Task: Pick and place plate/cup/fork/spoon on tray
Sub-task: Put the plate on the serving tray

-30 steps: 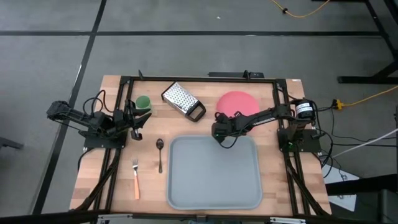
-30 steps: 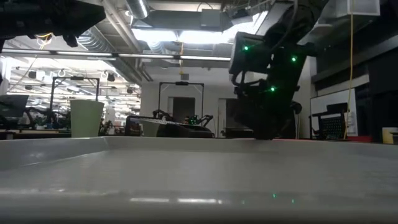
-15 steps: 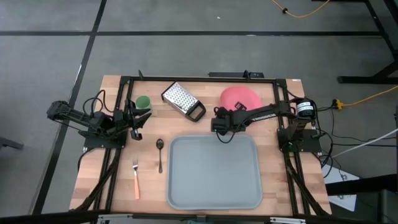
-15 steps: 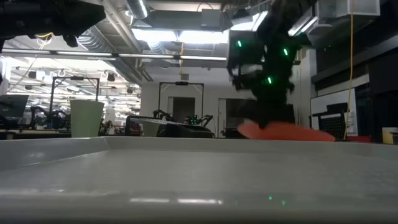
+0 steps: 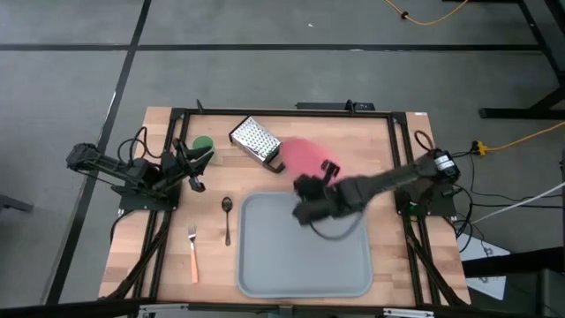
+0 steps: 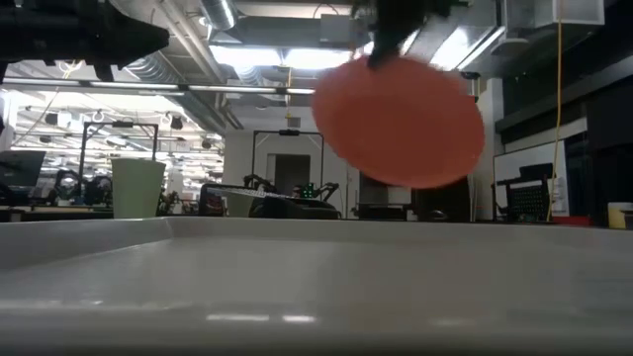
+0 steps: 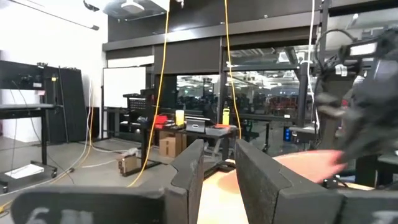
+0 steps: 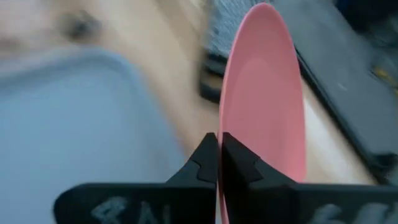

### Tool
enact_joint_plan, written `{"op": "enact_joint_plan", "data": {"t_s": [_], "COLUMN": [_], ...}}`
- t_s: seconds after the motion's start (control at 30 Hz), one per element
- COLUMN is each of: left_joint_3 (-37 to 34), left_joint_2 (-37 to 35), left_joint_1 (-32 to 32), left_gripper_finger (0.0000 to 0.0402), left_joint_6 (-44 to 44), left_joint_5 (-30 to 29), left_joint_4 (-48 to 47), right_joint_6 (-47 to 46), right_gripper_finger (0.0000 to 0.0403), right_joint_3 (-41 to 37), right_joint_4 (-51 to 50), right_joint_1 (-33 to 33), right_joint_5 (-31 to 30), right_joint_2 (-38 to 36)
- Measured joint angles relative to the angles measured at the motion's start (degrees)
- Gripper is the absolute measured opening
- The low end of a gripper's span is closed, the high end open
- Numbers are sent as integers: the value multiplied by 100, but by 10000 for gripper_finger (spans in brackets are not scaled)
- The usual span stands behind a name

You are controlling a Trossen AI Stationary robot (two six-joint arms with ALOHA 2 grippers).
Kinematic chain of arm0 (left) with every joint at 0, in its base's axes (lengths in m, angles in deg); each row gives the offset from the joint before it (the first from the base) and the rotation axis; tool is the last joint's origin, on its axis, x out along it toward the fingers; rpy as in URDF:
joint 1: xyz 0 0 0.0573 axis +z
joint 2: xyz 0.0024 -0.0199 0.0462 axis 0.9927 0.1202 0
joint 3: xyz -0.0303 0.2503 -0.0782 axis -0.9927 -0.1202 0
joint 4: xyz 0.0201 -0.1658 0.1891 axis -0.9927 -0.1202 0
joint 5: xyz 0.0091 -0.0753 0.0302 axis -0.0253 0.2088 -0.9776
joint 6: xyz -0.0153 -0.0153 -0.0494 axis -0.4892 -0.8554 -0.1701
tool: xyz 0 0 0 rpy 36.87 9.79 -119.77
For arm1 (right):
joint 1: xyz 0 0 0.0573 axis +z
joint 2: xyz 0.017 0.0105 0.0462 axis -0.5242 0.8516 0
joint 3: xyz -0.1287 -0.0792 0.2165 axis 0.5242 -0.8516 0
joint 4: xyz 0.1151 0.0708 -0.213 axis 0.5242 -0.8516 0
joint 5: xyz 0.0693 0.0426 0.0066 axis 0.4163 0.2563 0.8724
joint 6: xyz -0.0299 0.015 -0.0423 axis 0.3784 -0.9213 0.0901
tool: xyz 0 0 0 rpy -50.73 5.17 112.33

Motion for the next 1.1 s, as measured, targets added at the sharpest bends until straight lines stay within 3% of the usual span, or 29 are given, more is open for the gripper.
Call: {"op": "enact_joint_plan", "data": {"t_s": [0.23,0.43,0.63,0.93,1.1], "left_joint_3": [0,0,0,0,0], "left_joint_2": [0,2,2,2,2], "left_joint_1": [-2,0,-2,0,-2], "left_gripper_finger": [85,85,85,85,85], "left_joint_6": [2,0,0,2,0], "left_joint_5": [-4,-4,-4,-4,-4], "left_joint_4": [-19,-21,-21,-21,-21], "right_joint_6": [-1064,-1661,-1198,-1058,-883], "right_gripper_finger": [4,4,4,21,30], "right_joint_3": [147,130,396,547,547], "right_joint_4": [988,1204,1223,1054,1055], "right_joint_1": [1468,2107,2368,2358,2209], "right_joint_5": [-135,57,486,572,1112], "right_joint_2": [52,632,1282,1674,1899]}}
